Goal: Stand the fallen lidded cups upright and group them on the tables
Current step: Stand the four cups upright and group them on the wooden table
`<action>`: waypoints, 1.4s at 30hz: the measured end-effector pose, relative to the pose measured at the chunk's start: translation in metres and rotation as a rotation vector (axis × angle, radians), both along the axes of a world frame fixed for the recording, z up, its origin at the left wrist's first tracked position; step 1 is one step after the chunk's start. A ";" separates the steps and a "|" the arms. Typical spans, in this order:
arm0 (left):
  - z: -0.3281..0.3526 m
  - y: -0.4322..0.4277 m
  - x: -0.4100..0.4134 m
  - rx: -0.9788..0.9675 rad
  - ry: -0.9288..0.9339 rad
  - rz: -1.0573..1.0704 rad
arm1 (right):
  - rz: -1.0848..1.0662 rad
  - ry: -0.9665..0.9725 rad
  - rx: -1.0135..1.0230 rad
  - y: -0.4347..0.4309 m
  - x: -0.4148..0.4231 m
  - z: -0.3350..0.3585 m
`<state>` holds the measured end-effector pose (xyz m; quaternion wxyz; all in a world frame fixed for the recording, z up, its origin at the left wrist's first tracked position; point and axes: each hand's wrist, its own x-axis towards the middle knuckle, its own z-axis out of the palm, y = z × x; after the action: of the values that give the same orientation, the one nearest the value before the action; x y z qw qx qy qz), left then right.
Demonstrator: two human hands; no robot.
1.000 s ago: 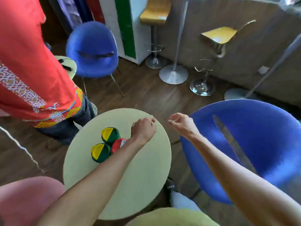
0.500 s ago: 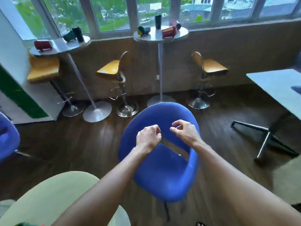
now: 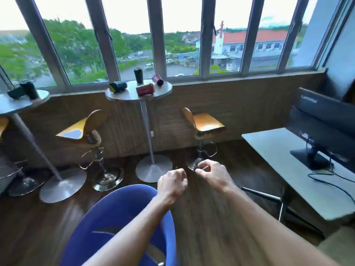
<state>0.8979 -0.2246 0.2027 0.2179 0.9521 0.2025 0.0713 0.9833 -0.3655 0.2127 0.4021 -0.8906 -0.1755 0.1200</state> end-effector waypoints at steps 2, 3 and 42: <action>0.021 0.015 0.043 0.032 -0.045 0.025 | 0.027 -0.021 0.024 0.019 0.044 0.020; 0.031 0.025 0.064 0.040 -0.066 0.039 | 0.037 -0.036 0.036 0.029 0.065 0.028; 0.107 0.529 0.596 0.149 -0.263 0.515 | 0.615 -0.226 0.184 0.574 0.672 0.112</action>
<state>1.4938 0.3044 0.3102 0.1463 0.8653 0.4016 0.2619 1.6554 0.2082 0.3244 0.4038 -0.7636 -0.4893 0.1199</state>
